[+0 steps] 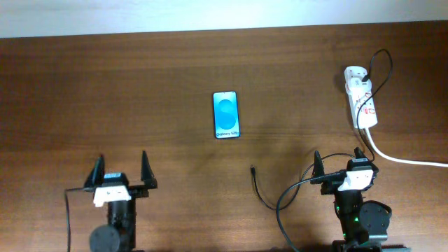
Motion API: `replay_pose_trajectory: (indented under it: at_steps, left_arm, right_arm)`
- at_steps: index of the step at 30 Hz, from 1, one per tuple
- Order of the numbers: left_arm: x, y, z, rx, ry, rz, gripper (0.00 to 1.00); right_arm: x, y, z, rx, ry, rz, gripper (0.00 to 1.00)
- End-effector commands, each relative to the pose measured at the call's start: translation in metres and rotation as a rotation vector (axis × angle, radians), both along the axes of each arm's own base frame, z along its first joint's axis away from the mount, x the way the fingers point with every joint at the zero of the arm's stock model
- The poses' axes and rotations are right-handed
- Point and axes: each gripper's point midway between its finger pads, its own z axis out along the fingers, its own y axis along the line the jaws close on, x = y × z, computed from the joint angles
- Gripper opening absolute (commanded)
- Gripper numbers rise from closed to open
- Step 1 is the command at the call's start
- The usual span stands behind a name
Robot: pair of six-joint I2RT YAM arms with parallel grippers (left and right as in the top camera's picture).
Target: Plug charger to phone and switch on socket
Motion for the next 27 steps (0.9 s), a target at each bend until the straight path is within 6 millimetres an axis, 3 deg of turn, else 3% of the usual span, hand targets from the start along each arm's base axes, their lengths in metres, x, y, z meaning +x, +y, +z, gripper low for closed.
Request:
replay_pose_trajectory:
  at_steps: [1, 6, 8, 12, 16, 19, 22, 25, 27]
  left_arm:
    - [-0.01, -0.016, 0.038, 0.029, -0.162, -0.095, 0.99]
    - [-0.048, -0.017, 0.11, 0.046, -0.492, -0.091, 0.99]
    - [-0.06, -0.017, 0.129, 0.049, -0.56, -0.087, 0.99]
    - [-0.065, -0.017, 0.151, 0.049, -0.577, -0.087, 0.99]
    - [-0.045, -0.016, 0.169, 0.045, -0.454, -0.088, 0.99]
    - [-0.012, -0.017, 0.178, 0.035, -0.25, -0.095, 0.99]
    - [0.028, -0.022, 0.175, 0.022, 0.079, -0.13, 0.99]
    - [0.05, -0.05, 0.178, 0.016, 0.235, -0.298, 0.99]
    - [0.056, -0.084, 0.172, 0.007, 0.299, -0.514, 0.99]
  right_arm:
    - [0.0, 0.0, -0.002, 0.0, 0.003, -0.007, 0.98]
    - [0.0, 0.0, -0.002, 0.0, 0.003, -0.007, 0.99]
    - [0.0, 0.0, -0.002, 0.0, 0.003, -0.007, 0.98]
    - [0.0, 0.0, -0.002, 0.0, 0.003, -0.007, 0.98]
    - [0.0, 0.0, -0.002, 0.0, 0.003, -0.007, 0.98]
    - [0.0, 0.0, -0.002, 0.0, 0.003, -0.007, 0.98]
    - [0.0, 0.0, -0.002, 0.0, 0.003, -0.007, 0.98]
    - [0.0, 0.0, -0.002, 0.0, 0.003, -0.007, 0.98]
    - [0.0, 0.0, -0.002, 0.0, 0.003, -0.007, 0.98]
